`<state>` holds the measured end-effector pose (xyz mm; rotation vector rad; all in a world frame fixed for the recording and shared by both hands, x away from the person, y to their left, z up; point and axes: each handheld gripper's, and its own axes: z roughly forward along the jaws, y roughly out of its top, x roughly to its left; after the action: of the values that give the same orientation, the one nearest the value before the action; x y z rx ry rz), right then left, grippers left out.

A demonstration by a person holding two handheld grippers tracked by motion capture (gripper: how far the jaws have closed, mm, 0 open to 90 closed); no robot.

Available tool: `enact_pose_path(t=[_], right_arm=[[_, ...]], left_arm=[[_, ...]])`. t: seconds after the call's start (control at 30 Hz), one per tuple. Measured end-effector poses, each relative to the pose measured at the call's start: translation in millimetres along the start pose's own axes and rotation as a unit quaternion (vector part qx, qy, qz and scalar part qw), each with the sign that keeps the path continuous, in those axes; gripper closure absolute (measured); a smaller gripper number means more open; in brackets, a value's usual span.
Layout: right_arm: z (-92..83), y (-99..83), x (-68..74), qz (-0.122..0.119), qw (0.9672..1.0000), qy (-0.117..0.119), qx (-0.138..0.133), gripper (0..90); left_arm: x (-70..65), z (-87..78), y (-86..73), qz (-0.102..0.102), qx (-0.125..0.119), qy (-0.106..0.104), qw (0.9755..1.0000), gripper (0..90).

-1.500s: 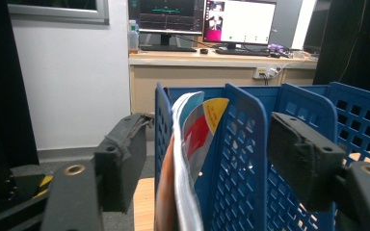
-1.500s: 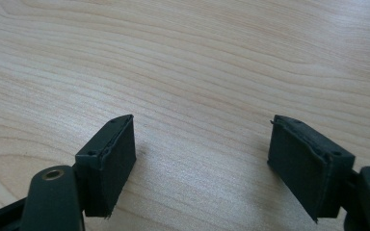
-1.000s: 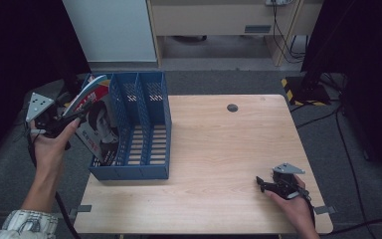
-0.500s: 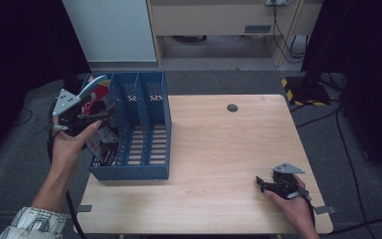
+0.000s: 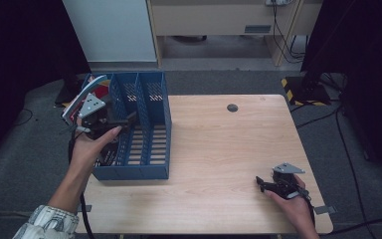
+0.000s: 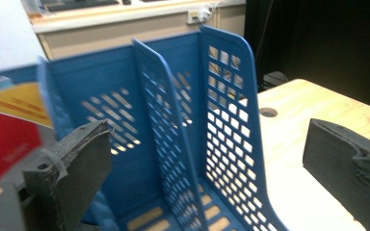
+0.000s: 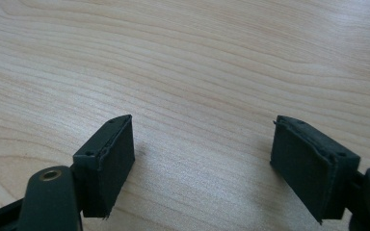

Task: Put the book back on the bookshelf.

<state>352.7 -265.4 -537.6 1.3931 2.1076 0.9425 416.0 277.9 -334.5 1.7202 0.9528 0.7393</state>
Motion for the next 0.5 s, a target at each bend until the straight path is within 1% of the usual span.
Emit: enact_pose_path(t=[0.2,0.4,0.43,0.5], right_arm=[[0.3,0.1,0.2,0.001,1.0,-0.001,0.001,21.9],[0.6,0.3,0.3,0.002,1.0,-0.002,0.002,20.4],[0.7,0.4,0.1,0.003,1.0,-0.003,0.003,19.2],[0.6,0.5,-0.5,0.002,1.0,-0.004,0.007,17.8]], left_arm=[[-9.9,9.6,-6.5,0.001,0.013,-0.013,0.9998,3.3],[-15.5,15.3,-10.9,0.003,0.018,-0.015,0.9997,3.4],[-17.5,17.6,-12.6,0.006,0.023,-0.016,0.9996,3.5],[-20.8,20.9,-14.6,0.005,0.026,-0.019,0.9995,3.4]])
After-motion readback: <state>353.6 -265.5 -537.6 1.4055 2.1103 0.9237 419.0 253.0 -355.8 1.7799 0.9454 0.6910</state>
